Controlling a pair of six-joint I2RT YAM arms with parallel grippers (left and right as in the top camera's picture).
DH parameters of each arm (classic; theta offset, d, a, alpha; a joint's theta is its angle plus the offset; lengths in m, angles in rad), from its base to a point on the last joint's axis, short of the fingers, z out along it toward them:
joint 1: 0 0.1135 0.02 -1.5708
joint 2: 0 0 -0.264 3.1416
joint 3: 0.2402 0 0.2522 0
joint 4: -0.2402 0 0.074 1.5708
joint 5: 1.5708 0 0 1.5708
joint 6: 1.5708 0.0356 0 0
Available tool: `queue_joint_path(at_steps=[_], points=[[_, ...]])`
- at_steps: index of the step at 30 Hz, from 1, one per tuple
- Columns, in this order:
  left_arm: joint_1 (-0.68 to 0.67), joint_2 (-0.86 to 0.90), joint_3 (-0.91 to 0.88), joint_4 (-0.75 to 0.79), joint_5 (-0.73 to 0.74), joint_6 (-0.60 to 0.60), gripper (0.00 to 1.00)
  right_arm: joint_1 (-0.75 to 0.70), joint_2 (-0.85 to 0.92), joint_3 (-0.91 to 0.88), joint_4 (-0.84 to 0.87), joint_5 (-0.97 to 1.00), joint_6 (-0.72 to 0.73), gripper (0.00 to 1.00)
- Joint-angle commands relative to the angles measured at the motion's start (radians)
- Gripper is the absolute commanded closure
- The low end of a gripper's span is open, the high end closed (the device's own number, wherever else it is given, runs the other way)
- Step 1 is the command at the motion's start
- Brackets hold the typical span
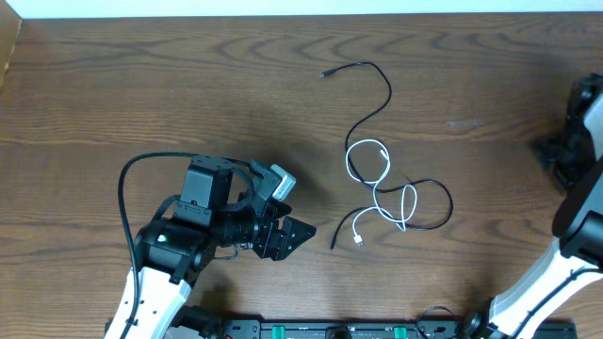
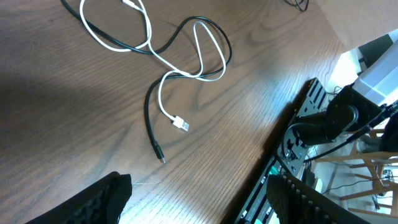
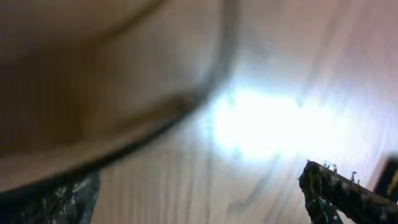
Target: Untangle cables
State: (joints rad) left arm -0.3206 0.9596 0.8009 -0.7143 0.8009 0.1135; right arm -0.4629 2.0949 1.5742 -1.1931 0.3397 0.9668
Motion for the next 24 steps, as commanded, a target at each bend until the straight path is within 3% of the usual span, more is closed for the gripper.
queue_joint_path(at_steps=[1, 5, 18, 24], points=[[0.003, 0.0, 0.005, -0.002, -0.01, 0.028, 0.25, -0.043, -0.015, 0.002, -0.001, -0.128, 0.123, 0.01], [0.003, 0.0, 0.005, -0.003, -0.01, 0.036, 0.25, -0.069, -0.015, 0.002, 0.021, -0.278, -0.005, 0.01], [0.003, 0.0, 0.005, -0.003, -0.009, 0.035, 0.25, -0.128, -0.015, 0.002, 0.182, 0.367, -0.138, 0.01], [0.003, 0.0, 0.005, -0.003, -0.009, 0.035, 0.25, -0.184, -0.015, 0.002, 0.197, 0.211, -0.154, 0.01]])
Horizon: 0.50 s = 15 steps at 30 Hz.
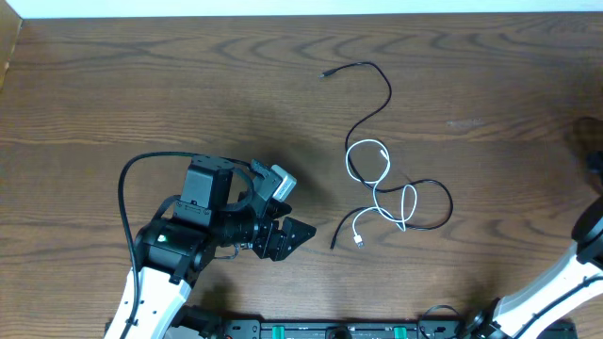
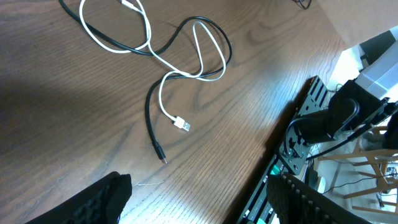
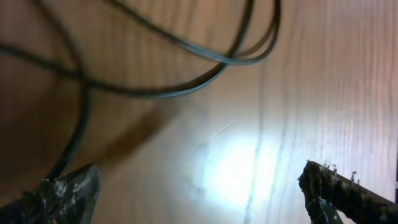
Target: Untangle cables
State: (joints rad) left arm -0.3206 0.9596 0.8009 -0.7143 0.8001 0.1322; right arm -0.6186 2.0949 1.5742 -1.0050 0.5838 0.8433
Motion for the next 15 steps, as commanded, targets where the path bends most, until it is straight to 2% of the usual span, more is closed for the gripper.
queue_joint_path(at_steps=[1, 5, 7, 15], points=[[0.003, 0.0, 0.005, -0.003, -0.008, 0.017, 0.25, -0.037, -0.015, 0.002, 0.023, -0.096, -0.063, 0.01], [0.003, 0.0, 0.005, -0.003, -0.008, 0.017, 0.25, -0.051, -0.015, 0.0, 0.076, -0.433, -0.203, 0.01], [0.003, 0.0, 0.005, -0.003, -0.008, 0.017, 0.25, -0.035, -0.015, 0.0, 0.074, -0.581, -0.209, 0.01], [0.003, 0.0, 0.005, -0.003, -0.009, 0.017, 0.25, 0.084, -0.015, 0.0, 0.07, -0.775, -0.225, 0.01]])
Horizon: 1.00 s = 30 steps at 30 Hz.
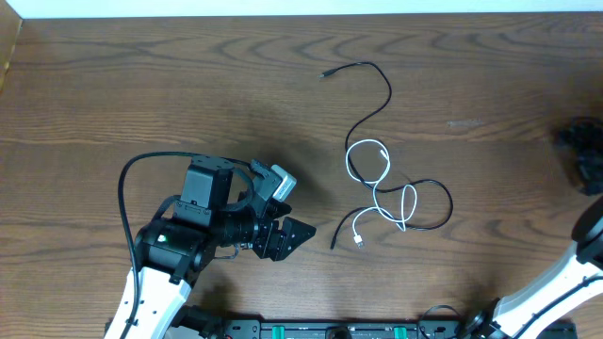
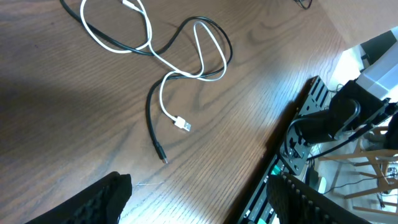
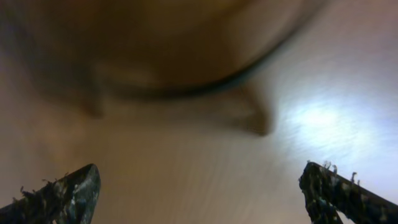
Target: Untangle cables
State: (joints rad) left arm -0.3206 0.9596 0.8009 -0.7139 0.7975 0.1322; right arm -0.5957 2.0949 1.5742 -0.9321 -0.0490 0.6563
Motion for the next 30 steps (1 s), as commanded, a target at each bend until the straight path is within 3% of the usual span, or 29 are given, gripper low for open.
queue_joint_path(at_steps=[1, 8, 10, 19, 23, 26, 30], points=[[0.003, 0.0, 0.005, -0.003, -0.006, 0.017, 0.25, 0.081, -0.015, 0.0, -0.002, -0.149, -0.051, 0.01], [0.003, 0.0, 0.005, 0.017, -0.079, 0.013, 0.25, 0.253, -0.015, 0.0, -0.055, -0.175, -0.242, 0.01], [0.003, 0.0, 0.005, 0.053, -0.157, -0.048, 0.24, 0.347, -0.015, 0.0, -0.098, -0.175, -0.367, 0.01], [0.003, 0.0, 0.005, 0.088, -0.628, -0.315, 0.24, 0.621, -0.015, 0.0, -0.146, -0.163, -0.644, 0.01], [0.003, 0.0, 0.005, 0.087, -0.695, -0.321, 0.24, 0.705, -0.015, 0.0, -0.194, -0.071, -0.617, 0.01], [0.003, 0.0, 0.005, 0.072, -0.694, -0.321, 0.2, 0.763, -0.015, 0.0, -0.237, 0.017, -0.436, 0.01], [0.003, 0.0, 0.005, 0.048, -0.694, -0.321, 0.19, 0.795, -0.02, 0.0, -0.246, -0.055, -0.311, 0.01]])
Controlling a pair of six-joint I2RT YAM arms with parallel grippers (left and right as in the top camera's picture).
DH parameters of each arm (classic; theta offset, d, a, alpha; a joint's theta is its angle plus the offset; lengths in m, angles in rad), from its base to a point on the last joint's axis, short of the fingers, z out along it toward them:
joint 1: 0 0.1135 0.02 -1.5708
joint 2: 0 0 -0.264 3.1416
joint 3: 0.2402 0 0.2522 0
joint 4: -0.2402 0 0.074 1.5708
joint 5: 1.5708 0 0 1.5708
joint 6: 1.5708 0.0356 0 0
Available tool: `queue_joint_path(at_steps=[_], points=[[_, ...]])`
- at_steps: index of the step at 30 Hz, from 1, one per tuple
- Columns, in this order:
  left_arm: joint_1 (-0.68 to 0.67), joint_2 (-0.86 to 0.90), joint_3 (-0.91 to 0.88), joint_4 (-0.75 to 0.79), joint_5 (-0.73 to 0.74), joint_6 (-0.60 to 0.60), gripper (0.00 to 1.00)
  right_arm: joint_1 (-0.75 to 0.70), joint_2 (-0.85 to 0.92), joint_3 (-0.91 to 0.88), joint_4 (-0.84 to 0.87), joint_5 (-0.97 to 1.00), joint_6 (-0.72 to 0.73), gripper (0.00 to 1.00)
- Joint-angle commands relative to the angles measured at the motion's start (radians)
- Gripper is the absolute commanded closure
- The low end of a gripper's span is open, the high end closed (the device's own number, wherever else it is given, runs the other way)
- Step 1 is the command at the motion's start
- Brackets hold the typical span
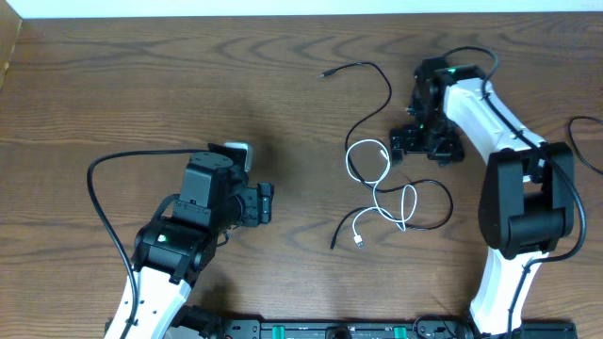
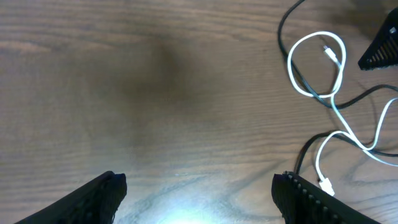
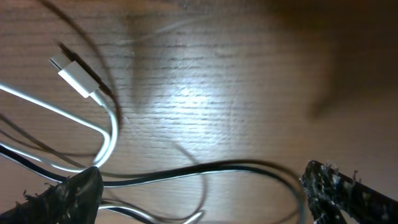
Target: Untangle cables
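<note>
A black cable (image 1: 384, 92) and a white cable (image 1: 369, 162) lie looped through each other mid-table, the white one's USB plug (image 1: 359, 242) toward the front. My right gripper (image 1: 424, 151) hovers open over the tangle's upper right. Its wrist view shows the white cable's small plug (image 3: 74, 78) and a black strand (image 3: 205, 169) between its fingertips (image 3: 68, 194). My left gripper (image 1: 265, 203) stands open left of the cables, holding nothing. Its wrist view shows the white loop (image 2: 316, 70) at the right.
The table (image 1: 141, 85) is dark brown wood. The left arm's own black lead (image 1: 104, 169) arcs over the table at the left. A rail with green clips (image 1: 320, 330) runs along the front edge.
My right gripper was at the table's far right edge and is now over the upper right of the tangle. My left gripper has turned and sits a little farther back and left. The cables lie as before.
At the first three moments my left gripper stayed open at the front, pointing at the cable ends, while my right arm shifted about the table's right edge. Now both open grippers flank the tangle, which has kept its shape throughout.
</note>
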State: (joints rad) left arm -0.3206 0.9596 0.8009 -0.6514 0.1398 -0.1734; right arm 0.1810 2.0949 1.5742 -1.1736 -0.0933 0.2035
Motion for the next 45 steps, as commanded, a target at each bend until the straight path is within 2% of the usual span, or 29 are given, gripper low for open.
queue_joint_path(at_steps=[1, 3, 5, 10, 18, 28, 30, 32, 35, 36, 38, 40, 45], points=[[0.003, 0.0, 0.005, -0.02, -0.037, -0.015, 0.19, 0.026, -0.024, 0.0, -0.003, -0.042, 0.163, 0.01], [0.003, 0.0, 0.005, -0.026, -0.037, -0.016, 0.19, 0.054, -0.046, 0.0, 0.006, -0.061, 0.2, 0.01], [0.003, 0.0, 0.005, -0.025, -0.037, -0.016, 0.15, 0.115, -0.098, 0.0, 0.01, 0.066, 0.211, 0.01], [0.003, 0.0, 0.005, -0.024, -0.056, -0.015, 0.11, 0.225, -0.187, 0.0, -0.066, 0.155, 0.28, 0.01], [0.003, 0.0, 0.005, -0.026, -0.059, -0.015, 0.11, 0.31, -0.193, -0.077, -0.126, 0.225, 0.371, 0.01], [0.003, 0.0, 0.005, -0.026, -0.059, -0.015, 0.1, 0.387, -0.193, -0.245, 0.107, 0.221, 0.561, 0.02], [0.003, 0.0, 0.005, -0.026, -0.058, -0.015, 0.09, 0.402, -0.193, -0.261, 0.161, 0.216, 0.57, 0.05], [0.003, 0.0, 0.005, -0.026, -0.058, -0.015, 0.09, 0.414, -0.193, -0.267, 0.192, 0.214, 0.57, 0.16], [0.003, 0.0, 0.005, -0.026, -0.059, -0.015, 0.09, 0.422, -0.193, -0.268, 0.194, 0.215, 0.57, 0.27], [0.003, 0.0, 0.005, -0.026, -0.059, -0.015, 0.09, 0.424, -0.193, -0.27, 0.191, 0.214, 0.566, 0.34], [0.003, 0.0, 0.005, -0.026, -0.058, -0.016, 0.09, 0.425, -0.193, -0.277, 0.186, 0.215, 0.566, 0.37], [0.003, 0.0, 0.005, -0.027, -0.058, -0.016, 0.09, 0.425, -0.193, -0.291, 0.176, 0.215, 0.566, 0.44], [0.003, 0.0, 0.005, -0.034, -0.059, -0.015, 0.09, 0.425, -0.193, -0.386, 0.191, 0.216, 0.566, 0.45]])
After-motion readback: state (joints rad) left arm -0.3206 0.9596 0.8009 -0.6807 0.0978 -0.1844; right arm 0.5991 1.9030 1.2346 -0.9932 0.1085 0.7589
